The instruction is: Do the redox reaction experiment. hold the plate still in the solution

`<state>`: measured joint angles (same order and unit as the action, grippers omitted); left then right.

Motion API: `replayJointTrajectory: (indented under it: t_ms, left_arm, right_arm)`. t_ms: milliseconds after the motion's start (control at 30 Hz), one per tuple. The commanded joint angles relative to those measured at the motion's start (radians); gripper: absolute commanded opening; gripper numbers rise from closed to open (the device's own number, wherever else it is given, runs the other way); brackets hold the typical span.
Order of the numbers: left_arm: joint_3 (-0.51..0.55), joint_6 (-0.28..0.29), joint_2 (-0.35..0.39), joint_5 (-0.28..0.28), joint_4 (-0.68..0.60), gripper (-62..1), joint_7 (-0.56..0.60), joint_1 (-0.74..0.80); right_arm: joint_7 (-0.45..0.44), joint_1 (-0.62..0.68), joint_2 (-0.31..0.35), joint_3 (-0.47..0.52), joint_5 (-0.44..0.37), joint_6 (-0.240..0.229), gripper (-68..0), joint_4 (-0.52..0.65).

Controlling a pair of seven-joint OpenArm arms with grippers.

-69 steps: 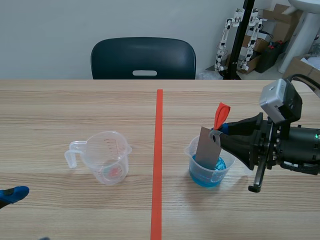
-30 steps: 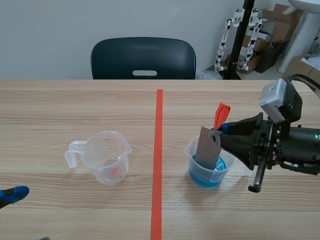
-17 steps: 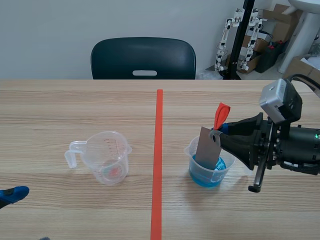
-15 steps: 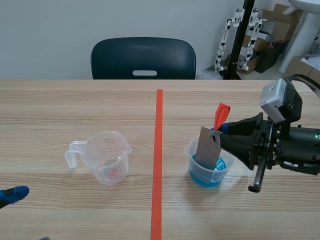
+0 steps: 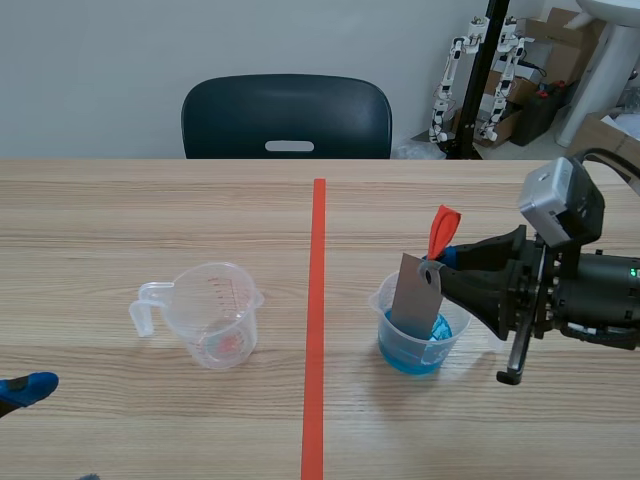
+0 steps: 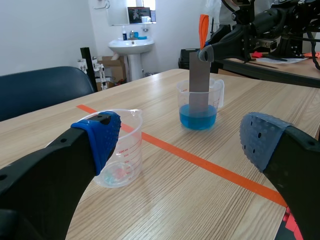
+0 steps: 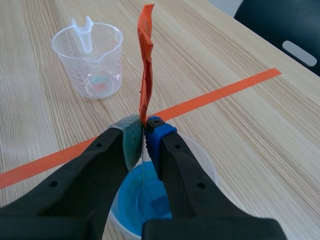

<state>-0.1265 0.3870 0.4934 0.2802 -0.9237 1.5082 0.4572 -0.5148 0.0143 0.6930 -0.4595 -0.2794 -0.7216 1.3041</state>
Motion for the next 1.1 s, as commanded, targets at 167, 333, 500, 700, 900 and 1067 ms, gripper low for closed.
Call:
replayJointTrajectory:
  t_ms: [167,333,500,700,900,1067]
  left_arm:
    - [-0.004,0.002,0.003,-0.006,-0.009,-10.4,0.046,0.005]
    - [-0.004,0.002,0.003,-0.006,-0.009,-10.4,0.046,0.005]
    - [-0.004,0.002,0.003,-0.006,-0.009,-10.4,0.046,0.005]
    - [-0.004,0.002,0.003,-0.006,-0.009,-10.4,0.046,0.005]
    - [-0.004,0.002,0.003,-0.006,-0.009,-10.4,0.046,0.005]
    - [-0.004,0.002,0.003,-0.006,-0.009,-10.4,0.046,0.005]
  right_arm:
    - [-0.001,-0.009,0.017,0.030,-0.008,-0.002,-66.9,0.008]
    - [-0.001,-0.009,0.017,0.030,-0.008,-0.002,-66.9,0.008]
    - [-0.001,-0.009,0.017,0.029,-0.008,-0.002,-66.9,0.008]
    - [0.000,-0.009,0.016,0.029,-0.008,-0.002,-66.9,0.008]
    - [0.000,-0.009,0.016,0.029,-0.008,-0.002,-66.9,0.008]
    - [0.000,-0.009,0.016,0.029,-0.008,-0.002,-66.9,0.008]
